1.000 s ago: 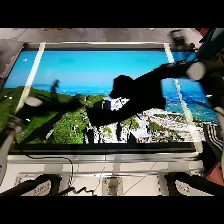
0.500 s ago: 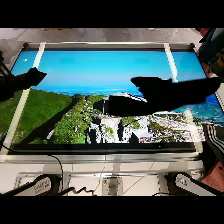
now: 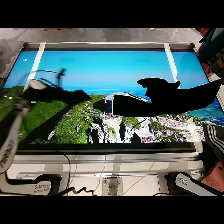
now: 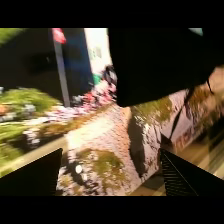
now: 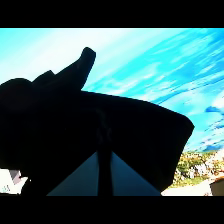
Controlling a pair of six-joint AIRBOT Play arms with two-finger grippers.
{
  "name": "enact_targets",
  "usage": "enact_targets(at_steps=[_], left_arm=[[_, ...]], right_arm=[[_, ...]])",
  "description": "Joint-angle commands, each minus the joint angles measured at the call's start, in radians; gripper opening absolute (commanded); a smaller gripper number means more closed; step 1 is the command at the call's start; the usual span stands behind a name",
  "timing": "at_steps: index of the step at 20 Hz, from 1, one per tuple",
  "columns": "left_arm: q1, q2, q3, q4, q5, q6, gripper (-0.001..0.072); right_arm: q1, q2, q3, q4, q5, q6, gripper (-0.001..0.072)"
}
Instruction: Fold the clothes and pants, and hang the long-sleeved shirts on hangers.
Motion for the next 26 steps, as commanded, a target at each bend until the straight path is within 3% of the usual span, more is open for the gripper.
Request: enact_targets(at_steps=[1,5,6,8,13,15,16,17,18,22,26], left_arm=[[-0.195,-0.120,0.002,-0.027,0.184,0.004,0.0692],[-0.257,-0.224,0.035,-0.032,0.240,0.001,0.0692],[-0.262,-0.246,0.053,-0.040,0.241,0.002,0.0678],[-0.269,-0.288,0.096,-0.043,0.243,0.004,0.0574],[-0.287,-0.333,0.143,-0.045,0.254,0.005,0.0559],[-0.299,-0.334,0.143,-0.046,0.258,0.005,0.0380],[-0.306,-0.333,0.143,-0.046,0.257,0.005,0.0253],[-0.312,-0.333,0.143,-0.046,0.253,0.005,0.0073],[-0.312,-0.332,0.146,-0.043,0.248,0.005,0.0013],[-0.231,-0.281,0.208,-0.042,0.239,0.005,0.0011],[-0.003,-0.151,0.351,-0.042,0.249,0.005,0.0010]], right_arm=[[0.002,0.001,0.000,0.002,0.019,-0.002,0.0022],[0.002,0.001,0.000,0.002,0.014,-0.002,0.0022],[0.002,0.001,0.000,0.002,0.013,-0.002,0.0022],[0.002,0.001,0.000,0.002,0.014,-0.002,0.0023],[0.002,0.001,0.000,0.002,0.013,-0.002,0.0023],[0.002,0.001,0.000,0.002,0.013,-0.002,0.0022],[0.002,0.001,0.000,0.002,0.013,-0.002,0.0022],[0.002,0.001,0.000,0.002,0.013,-0.002,0.0023],[0.002,0.001,0.000,0.002,0.013,-0.002,0.0023],[0.002,0.001,0.000,-0.010,-0.023,-0.002,0.0023],[0.009,0.001,0.000,0.012,-0.125,-0.013,0.0022]])
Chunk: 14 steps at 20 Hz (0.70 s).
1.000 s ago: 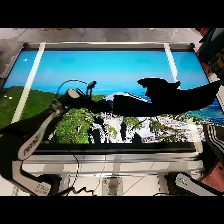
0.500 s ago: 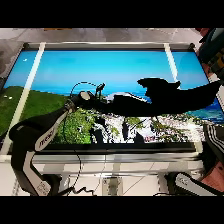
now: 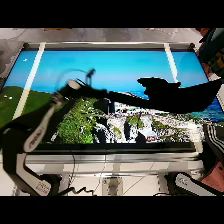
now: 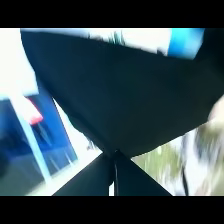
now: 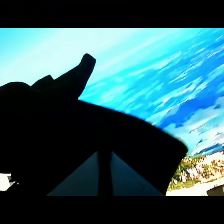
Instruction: Fold the clothes and pants, and hang the long-sleeved shirts on hangers.
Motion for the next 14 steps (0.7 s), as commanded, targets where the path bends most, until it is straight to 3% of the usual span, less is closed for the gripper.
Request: enact_targets(at_steps=[1,7,9,11,14], left_arm=[[0.187,0.103,0.128,0.000,0.022,-0.001,0.0009],[0.491,0.292,0.286,0.000,0.179,-0.001,0.0009],[0.587,0.337,0.286,0.004,0.063,-0.001,0.0009],[0.674,0.348,0.286,0.093,-0.158,-0.001,0.0010],[0.757,0.323,0.263,0.492,-0.493,-0.001,0.0010]], right_arm=[[0.014,0.000,0.003,0.045,-0.120,-0.031,0.0022],[0.065,0.000,0.074,0.079,-0.335,-0.008,0.0021],[0.059,0.001,0.084,0.075,-0.301,-0.008,0.0021],[0.059,-0.009,0.072,0.051,-0.171,-0.010,0.0021],[0.059,-0.032,0.002,-0.031,0.032,-0.033,0.0022]])
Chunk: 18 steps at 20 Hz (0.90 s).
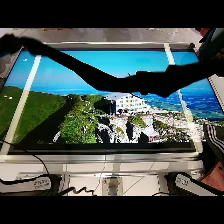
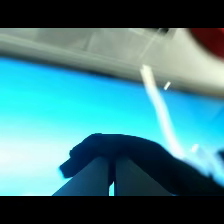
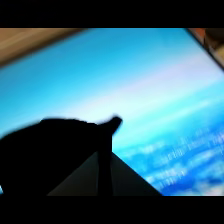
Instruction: Fold the clothes and pants, and hang the long-sleeved shirts on hangers.
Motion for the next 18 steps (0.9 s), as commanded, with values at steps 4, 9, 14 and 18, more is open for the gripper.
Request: enact_targets(at_steps=[4,9,14,18], left_arm=[[0.163,-0.061,-0.189,0.612,-0.441,-0.049,0.0010],[0.174,-0.095,-0.518,0.737,-0.408,-0.045,0.0009],[0.185,-0.093,-0.598,0.801,-0.349,-0.045,0.0009],[0.184,-0.048,-0.576,0.814,-0.208,-0.076,0.0009]], right_arm=[[0.000,-0.014,-0.233,-0.169,0.290,-0.035,0.0022],[0.000,-0.013,-0.416,-0.174,0.364,-0.082,0.0021],[0.000,-0.012,-0.451,-0.182,0.420,-0.137,0.0022],[0.000,0.034,-0.450,-0.186,0.313,-0.183,0.0021]])
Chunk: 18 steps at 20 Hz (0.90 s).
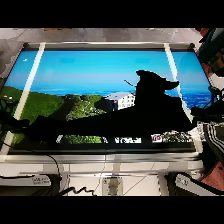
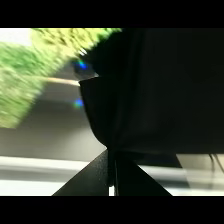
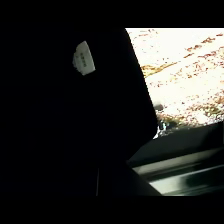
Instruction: Fold the clothes and pants, and hang the long-sleeved shirts on hangers.
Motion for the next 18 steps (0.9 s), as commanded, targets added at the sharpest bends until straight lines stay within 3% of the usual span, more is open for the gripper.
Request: enact_targets(at_steps=[1,7,10,12,15,18], left_arm=[[-0.002,0.047,0.020,0.006,0.157,-0.030,0.0010],[-0.011,0.215,0.174,-0.290,0.535,0.017,0.0010],[-0.001,0.244,0.129,-0.288,0.488,0.061,0.0010],[0.004,0.243,-0.027,-0.288,0.480,0.075,0.0010],[0.000,0.241,-0.288,-0.288,0.507,0.143,0.0010],[0.008,0.241,-0.422,-0.250,0.567,0.143,0.0011]], right_arm=[[0.000,0.053,-0.008,-0.003,-0.100,-0.035,0.0021],[0.000,0.153,-0.015,-0.014,-0.241,0.009,0.0021],[0.000,0.203,-0.132,-0.009,-0.295,0.043,0.0021],[0.000,0.246,-0.275,-0.003,-0.301,0.043,0.0021],[0.000,0.296,-0.451,-0.006,-0.296,0.042,0.0021],[0.000,0.302,-0.484,-0.027,-0.263,0.042,0.0022]])
